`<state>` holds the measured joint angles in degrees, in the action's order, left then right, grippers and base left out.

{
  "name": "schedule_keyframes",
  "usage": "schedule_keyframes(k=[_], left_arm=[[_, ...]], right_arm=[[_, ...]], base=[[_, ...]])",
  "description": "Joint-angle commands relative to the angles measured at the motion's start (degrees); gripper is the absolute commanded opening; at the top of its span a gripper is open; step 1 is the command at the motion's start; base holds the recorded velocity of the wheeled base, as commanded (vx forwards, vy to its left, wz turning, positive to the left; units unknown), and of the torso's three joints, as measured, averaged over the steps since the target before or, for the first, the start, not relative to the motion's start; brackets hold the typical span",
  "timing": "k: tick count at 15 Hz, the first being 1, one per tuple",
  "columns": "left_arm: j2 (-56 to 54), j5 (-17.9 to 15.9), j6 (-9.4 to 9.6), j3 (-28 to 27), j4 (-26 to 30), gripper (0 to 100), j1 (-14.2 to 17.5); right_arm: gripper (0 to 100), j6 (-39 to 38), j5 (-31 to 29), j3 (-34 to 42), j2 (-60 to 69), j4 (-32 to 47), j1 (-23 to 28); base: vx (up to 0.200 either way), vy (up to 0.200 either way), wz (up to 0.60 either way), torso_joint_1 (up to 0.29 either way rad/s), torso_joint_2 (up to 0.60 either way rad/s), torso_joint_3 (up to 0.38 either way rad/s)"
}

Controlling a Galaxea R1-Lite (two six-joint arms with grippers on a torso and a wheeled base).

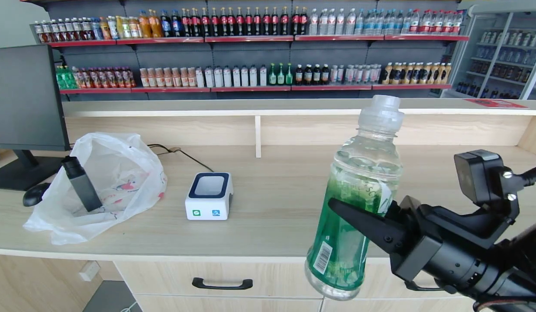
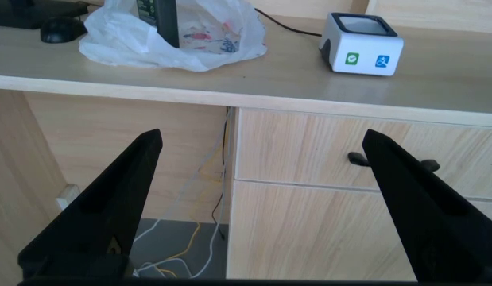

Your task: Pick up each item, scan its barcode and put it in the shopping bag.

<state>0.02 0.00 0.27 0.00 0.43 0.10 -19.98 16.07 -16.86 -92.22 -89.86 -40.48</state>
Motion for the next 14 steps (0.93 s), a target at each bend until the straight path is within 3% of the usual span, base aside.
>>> schedule_keyframes(k=[1, 4, 6, 9, 11, 14], left_arm=[[0.1, 0.0, 0.00, 0.0, 0.0, 100, 0.0], [0.1, 0.0, 0.00, 0.0, 0.0, 100, 0.0], [0.1, 0.0, 0.00, 0.0, 0.0, 100, 0.0], [0.0, 0.0, 0.08, 0.0, 0.0, 100, -0.1], [0.0, 0.0, 0.08, 0.0, 0.0, 100, -0.1], [0.1, 0.0, 0.00, 0.0, 0.0, 100, 0.0]], right_arm=[[0, 3.2, 0.0, 0.2, -3.2, -0.1, 2.2], [0, 8.4, -0.2, -0.7, -3.8, -0.1, 5.9], [0, 10.8, -6.5, -1.3, -4.5, -0.1, 8.1], [0, 20.6, -16.7, -5.7, -6.6, -0.1, 12.7], [0, 22.7, -21.3, -9.0, -7.3, -0.1, 12.9], [0, 22.6, -22.3, -9.6, -7.7, -0.1, 13.1]], base=[[0.000, 0.000, 0.00, 0.000, 0.00, 0.000], [0.000, 0.000, 0.00, 0.000, 0.00, 0.000], [0.000, 0.000, 0.00, 0.000, 0.00, 0.000], [0.000, 0.000, 0.00, 0.000, 0.00, 0.000], [0.000, 0.000, 0.00, 0.000, 0.00, 0.000], [0.000, 0.200, 0.00, -0.002, 0.00, -0.001]])
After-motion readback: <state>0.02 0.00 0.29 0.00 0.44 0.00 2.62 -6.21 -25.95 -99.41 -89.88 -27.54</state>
